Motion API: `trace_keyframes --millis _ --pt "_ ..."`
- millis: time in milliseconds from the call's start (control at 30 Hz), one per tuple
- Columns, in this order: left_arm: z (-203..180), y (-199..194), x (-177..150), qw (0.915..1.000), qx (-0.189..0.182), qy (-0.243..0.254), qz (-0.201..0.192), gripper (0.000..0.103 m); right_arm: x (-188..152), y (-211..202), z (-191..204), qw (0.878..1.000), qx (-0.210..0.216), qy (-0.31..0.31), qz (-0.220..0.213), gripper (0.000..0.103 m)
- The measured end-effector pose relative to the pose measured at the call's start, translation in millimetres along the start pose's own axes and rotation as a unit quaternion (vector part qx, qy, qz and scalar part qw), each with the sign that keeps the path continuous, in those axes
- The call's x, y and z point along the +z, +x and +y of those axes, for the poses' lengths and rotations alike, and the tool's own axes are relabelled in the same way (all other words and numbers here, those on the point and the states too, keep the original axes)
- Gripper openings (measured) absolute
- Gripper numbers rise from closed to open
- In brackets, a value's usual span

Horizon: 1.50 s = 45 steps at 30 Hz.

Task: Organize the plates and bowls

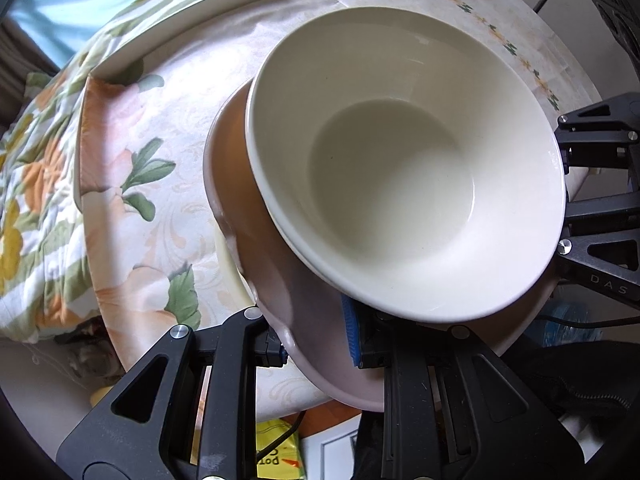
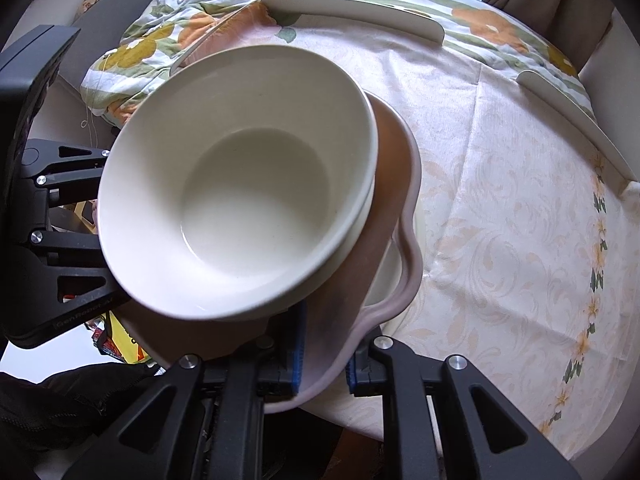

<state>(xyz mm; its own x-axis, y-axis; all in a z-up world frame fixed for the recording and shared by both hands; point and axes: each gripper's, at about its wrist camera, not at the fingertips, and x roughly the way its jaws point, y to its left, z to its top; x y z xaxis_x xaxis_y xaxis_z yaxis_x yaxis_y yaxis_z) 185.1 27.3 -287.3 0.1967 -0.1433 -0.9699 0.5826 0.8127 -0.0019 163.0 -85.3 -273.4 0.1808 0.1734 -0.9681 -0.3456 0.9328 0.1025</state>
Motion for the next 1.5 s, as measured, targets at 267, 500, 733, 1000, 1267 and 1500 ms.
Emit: trace_keyframes --millis 267,500,733,1000,1267,1500 --pt "-1 2 5 0.9995 -0.009 0.01 0.028 0.018 5 2 -7 0.999 0.019 0.024 0.023 0.015" --pt "0 2 8 0.9985 -0.014 0.011 0.051 0.019 10 -6 -10 0.999 0.015 0.027 0.035 0.018" --pt "2 -3 12 0.9976 -0.016 0.009 0.067 0.019 5 -21 -18 0.999 0.017 0.031 0.038 0.043" --pt "4 -14 14 0.9975 0.0 0.013 0.07 0.019 4 -26 -16 0.999 0.026 0.033 0.035 0.044" --pt "3 -33 13 0.9979 0.009 0.015 0.062 0.02 1 -35 -17 0.998 0.027 0.04 0.03 0.044" --pt "4 -56 2 0.9991 0.004 0.008 0.042 0.02 -6 -52 -13 0.998 0.027 0.061 0.014 0.044"
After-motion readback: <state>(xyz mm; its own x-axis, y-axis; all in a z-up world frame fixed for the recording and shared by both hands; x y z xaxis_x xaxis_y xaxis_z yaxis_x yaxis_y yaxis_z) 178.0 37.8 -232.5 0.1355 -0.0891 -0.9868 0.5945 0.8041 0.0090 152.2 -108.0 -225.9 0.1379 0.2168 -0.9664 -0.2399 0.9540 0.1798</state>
